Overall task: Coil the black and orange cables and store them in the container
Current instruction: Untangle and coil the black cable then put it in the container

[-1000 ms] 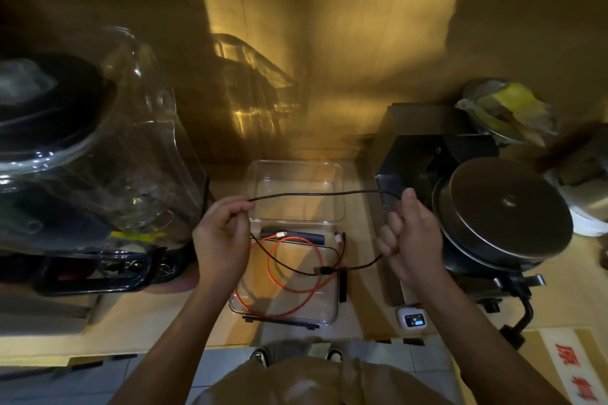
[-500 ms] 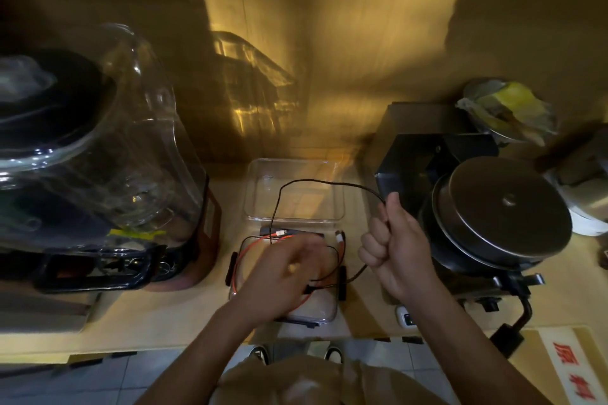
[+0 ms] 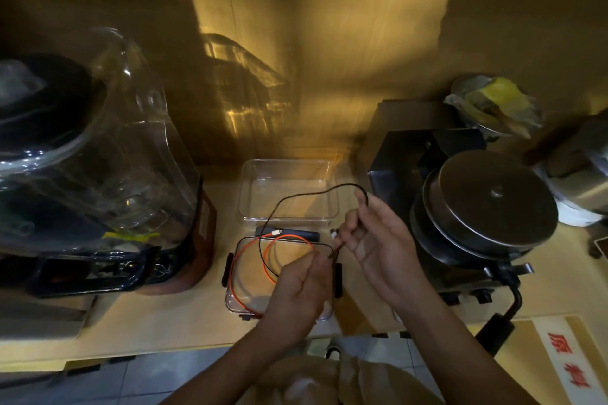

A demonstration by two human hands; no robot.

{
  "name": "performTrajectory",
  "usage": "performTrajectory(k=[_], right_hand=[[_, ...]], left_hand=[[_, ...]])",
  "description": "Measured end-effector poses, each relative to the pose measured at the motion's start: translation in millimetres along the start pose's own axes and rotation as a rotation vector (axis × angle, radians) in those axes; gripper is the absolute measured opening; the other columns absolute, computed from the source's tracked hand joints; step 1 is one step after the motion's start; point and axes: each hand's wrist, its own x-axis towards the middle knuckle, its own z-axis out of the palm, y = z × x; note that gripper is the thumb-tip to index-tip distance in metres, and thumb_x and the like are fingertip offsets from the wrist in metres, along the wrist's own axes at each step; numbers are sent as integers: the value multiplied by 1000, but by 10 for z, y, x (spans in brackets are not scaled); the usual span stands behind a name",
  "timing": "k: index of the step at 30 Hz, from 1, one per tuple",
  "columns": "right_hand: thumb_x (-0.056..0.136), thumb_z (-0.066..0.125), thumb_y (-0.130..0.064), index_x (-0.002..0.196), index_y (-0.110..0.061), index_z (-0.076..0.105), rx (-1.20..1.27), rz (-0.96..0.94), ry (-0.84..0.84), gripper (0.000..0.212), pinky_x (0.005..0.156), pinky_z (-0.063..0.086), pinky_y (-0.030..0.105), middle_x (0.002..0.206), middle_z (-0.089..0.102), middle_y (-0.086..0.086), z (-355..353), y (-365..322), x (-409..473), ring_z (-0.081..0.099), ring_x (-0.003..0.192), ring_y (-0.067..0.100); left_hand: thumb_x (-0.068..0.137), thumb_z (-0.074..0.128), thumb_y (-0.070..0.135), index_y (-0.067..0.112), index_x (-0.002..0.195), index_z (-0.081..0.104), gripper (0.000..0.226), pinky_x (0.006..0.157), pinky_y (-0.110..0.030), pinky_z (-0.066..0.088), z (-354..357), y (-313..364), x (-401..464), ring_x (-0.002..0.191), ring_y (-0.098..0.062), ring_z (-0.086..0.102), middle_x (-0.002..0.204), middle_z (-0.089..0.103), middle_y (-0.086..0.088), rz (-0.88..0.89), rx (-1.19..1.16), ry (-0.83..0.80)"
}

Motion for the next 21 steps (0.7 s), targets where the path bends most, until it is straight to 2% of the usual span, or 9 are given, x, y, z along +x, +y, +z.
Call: performTrajectory(k=[2, 3, 4, 6, 9, 13, 16, 18, 21], right_hand=[[90, 53, -7, 145, -31, 30, 19, -25, 23, 64, 70, 55, 39, 77, 59, 12, -45, -13, 22, 58, 67, 23], [89, 54, -7, 148, -33, 25, 8, -44, 32, 70, 72, 54, 40, 79, 60, 13, -66, -21, 29, 60, 68, 22], [90, 55, -9, 148, -28, 29, -33, -68, 37, 66, 75, 53, 40, 81, 62, 13, -71, -28, 32, 61, 71, 22], [93, 52, -13, 137, -10, 46, -217, -136, 56, 44, 78, 53, 39, 92, 67, 12, -85, -34, 44, 65, 80, 24], [100, 47, -7, 117, -9, 62, -655, -320, 60, 22, 76, 57, 34, 106, 72, 5, -155, -38, 30, 69, 93, 22], [94, 58, -18, 102, -30, 65, -1265, -440, -29, 16, 75, 54, 21, 90, 69, -17, -372, -75, 25, 66, 89, 2], [94, 58, -25, 93, -31, 65, -1372, -404, -21, 9, 70, 53, 26, 83, 63, -16, -508, -80, 36, 62, 81, 3], [95, 55, -28, 87, -30, 61, -1435, -401, 40, 10, 68, 50, 26, 87, 56, -14, -592, -62, 48, 56, 81, 1], [97, 53, -23, 88, -23, 59, -1458, -384, 103, 10, 69, 48, 24, 94, 53, -10, -683, -46, 66, 54, 81, 0]], left_hand=[[97, 44, 35, 20, 63, 48, 37, 37, -14, 26, 10, 92, 25, 36, -5, 29, 45, 36, 8, -181, -240, -6], [92, 46, 38, 18, 63, 48, 35, 36, -12, 23, 3, 144, 42, 34, -6, 24, 45, 31, 6, -268, -350, -17], [91, 46, 38, 18, 63, 49, 35, 36, -11, 20, -15, 193, 58, 33, -6, 22, 45, 28, 5, -332, -456, -37], [95, 44, 36, 19, 60, 51, 39, 37, -10, 17, -72, 264, 87, 33, -4, 21, 44, 28, 7, -384, -624, -93], [92, 50, 38, 20, 60, 51, 36, 38, -16, 14, -187, 363, 117, 35, -4, 19, 45, 28, 10, -361, -771, -156], [92, 58, 37, 18, 69, 54, 31, 38, -21, 17, -370, 455, 115, 41, -8, 16, 51, 21, 8, -282, -920, -264], [103, 43, 35, 14, 79, 53, 33, 41, -23, 22, -532, 516, 145, 43, -9, 22, 54, 26, 6, -178, -1054, -340], [106, 32, 34, 11, 83, 52, 38, 44, -25, 24, -618, 558, 159, 45, -11, 25, 56, 29, 4, -133, -1121, -377], [108, 23, 35, 8, 88, 50, 43, 49, -28, 25, -726, 617, 164, 48, -12, 23, 60, 31, 1, -59, -1216, -432]])
